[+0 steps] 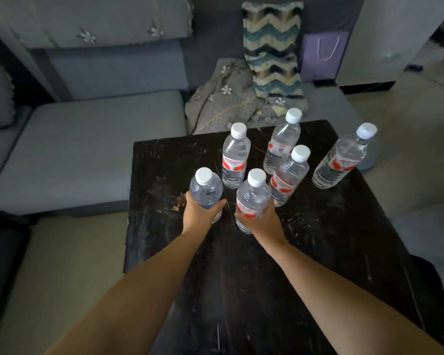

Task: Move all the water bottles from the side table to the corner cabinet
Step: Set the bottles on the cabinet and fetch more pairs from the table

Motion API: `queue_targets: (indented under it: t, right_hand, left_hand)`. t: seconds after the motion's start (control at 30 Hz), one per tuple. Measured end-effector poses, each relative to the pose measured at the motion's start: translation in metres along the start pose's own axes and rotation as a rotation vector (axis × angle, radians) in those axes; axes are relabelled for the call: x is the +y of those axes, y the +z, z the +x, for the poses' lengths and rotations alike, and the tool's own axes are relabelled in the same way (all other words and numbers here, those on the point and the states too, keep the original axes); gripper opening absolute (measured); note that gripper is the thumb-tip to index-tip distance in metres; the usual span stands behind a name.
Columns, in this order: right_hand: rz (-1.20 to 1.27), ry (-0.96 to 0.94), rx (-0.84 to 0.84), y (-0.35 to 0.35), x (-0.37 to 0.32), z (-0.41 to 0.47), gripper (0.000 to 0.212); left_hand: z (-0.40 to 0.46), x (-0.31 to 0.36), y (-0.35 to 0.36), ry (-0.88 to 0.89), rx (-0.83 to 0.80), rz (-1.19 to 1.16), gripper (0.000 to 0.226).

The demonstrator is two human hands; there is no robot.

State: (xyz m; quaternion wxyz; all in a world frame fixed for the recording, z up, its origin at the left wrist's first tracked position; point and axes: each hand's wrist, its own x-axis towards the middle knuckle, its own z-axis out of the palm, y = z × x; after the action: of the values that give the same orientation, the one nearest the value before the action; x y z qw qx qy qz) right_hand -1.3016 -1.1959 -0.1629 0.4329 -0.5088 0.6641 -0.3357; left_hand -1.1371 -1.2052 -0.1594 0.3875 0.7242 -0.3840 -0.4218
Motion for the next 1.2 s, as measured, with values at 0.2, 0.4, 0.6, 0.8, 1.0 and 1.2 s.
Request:
queue_targets:
  t: [0.2, 0.4, 0.6, 0.8, 1.0, 1.2]
  right_hand:
    - [0.093, 0.0, -0.123, -0.014, -0.002, 0.019, 0.061]
    - [0.03, 0.067, -0.186, -0.027, 0.009, -0.01, 0.063]
    - [-0.007, 0.079, -0.106, -0.058, 0.004, -0.059, 0.059]
    - [0.055, 0.103, 0.126, -0.1, 0.002, -0.121, 0.06]
    - [0.104, 0.167, 0.336, -0.156, 0.023, -0.2, 0.055]
    - [0.173, 0.27, 0.591, -0.225, 0.071, -0.312, 0.051]
  left_hand:
    - [0.004, 0.001, -0.005, 0.011, 0.023, 0.117, 0.055]
    - [-0.012, -0.002, -0.018, 0.033, -0.055, 0.171, 0.029]
    - [-0.041, 0.012, -0.018, 0.061, -0.227, 0.152, 0.043]
    - [-0.096, 0.037, 0.005, 0.184, -0.401, 0.117, 0.036]
    - [-0.167, 0.054, 0.049, 0.271, -0.64, 0.204, 0.031]
    - [-0.268, 0.06, 0.116, 0.36, -0.936, 0.334, 0.04]
